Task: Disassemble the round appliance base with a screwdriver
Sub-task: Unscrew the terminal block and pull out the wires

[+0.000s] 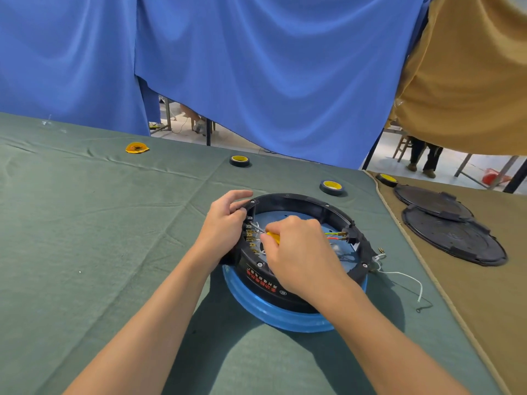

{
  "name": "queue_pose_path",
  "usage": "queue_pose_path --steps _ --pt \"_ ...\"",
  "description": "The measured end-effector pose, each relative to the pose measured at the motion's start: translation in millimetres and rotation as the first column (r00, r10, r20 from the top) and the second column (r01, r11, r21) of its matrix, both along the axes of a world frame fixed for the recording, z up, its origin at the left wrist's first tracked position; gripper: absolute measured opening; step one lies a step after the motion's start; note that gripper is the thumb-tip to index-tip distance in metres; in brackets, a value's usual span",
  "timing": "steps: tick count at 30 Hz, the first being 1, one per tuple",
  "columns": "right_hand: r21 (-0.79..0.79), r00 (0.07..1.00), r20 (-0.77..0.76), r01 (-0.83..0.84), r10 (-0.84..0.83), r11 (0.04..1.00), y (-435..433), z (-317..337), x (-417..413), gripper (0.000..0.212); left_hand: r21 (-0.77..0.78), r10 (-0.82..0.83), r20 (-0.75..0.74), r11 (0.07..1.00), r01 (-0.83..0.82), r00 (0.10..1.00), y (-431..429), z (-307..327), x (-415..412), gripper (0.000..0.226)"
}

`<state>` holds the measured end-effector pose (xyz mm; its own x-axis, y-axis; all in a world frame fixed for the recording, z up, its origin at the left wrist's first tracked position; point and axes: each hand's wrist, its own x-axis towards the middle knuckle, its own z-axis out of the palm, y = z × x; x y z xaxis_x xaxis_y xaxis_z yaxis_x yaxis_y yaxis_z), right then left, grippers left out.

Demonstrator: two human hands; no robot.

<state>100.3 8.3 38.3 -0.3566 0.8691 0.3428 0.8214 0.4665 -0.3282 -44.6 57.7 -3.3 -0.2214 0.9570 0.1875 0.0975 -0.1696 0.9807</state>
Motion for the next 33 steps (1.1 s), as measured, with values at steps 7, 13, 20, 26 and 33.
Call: queue_pose_path --steps 7,13,20,26,33 --pt "0.104 0.998 0.064 0.015 -0.022 0.995 -5.8 -5.1 -6.8 0.019 -0.01 0.042 0.004 0.999 -0.042 0.999 -3.6 1.0 1.7 0.044" --pt "0.104 0.998 0.049 0.026 -0.031 0.994 -3.6 -7.2 -0.7 0.022 -0.01 0.042 0.018 0.999 -0.042 0.999 -4.4 1.2 2.5 0.043" --pt "0.193 0.999 0.005 -0.051 0.051 0.98 -9.3 -4.5 1.0 0.027 0.004 0.046 0.012 0.999 -0.046 0.999 -4.5 1.0 2.6 0.042" --pt "0.196 0.998 0.009 -0.07 0.07 0.978 -6.3 -7.0 -0.2 0.029 0.011 0.061 0.002 0.998 -0.061 0.998 -3.9 0.3 2.7 0.042" --pt "0.154 0.999 0.036 -0.034 0.029 0.988 0.7 -13.4 -5.8 0.019 0.02 0.066 -0.003 0.998 -0.066 0.998 -3.1 0.1 2.6 0.044"
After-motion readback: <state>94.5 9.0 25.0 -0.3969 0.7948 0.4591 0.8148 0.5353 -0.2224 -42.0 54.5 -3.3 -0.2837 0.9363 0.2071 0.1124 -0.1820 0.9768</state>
